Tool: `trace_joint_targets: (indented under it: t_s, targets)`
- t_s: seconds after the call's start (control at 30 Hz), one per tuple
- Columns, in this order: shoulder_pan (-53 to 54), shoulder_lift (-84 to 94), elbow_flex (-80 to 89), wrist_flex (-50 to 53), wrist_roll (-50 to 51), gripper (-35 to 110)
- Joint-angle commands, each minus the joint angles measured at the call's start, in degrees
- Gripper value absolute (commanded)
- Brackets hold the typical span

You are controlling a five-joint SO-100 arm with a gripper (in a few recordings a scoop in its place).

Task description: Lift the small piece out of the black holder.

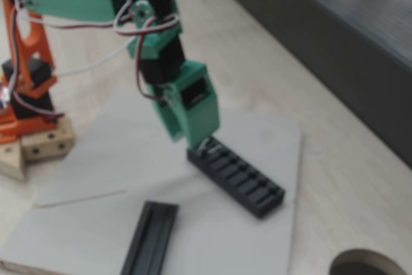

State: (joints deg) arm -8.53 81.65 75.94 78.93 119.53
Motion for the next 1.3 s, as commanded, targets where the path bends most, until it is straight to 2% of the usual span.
trace_joint_targets:
  t_s: [0.0,0.33,0.6,1.27]
  targets:
    - [-1.5,1.3,0.6,0.3,1.1,33]
    - [-3.3,0.9,0.6,0.2,1.1,33]
    - [-6.2,-8.0,-0.3,-0.7,1.1,33]
    - [-0.9,-8.4,-0.4,-0.8,1.1,33]
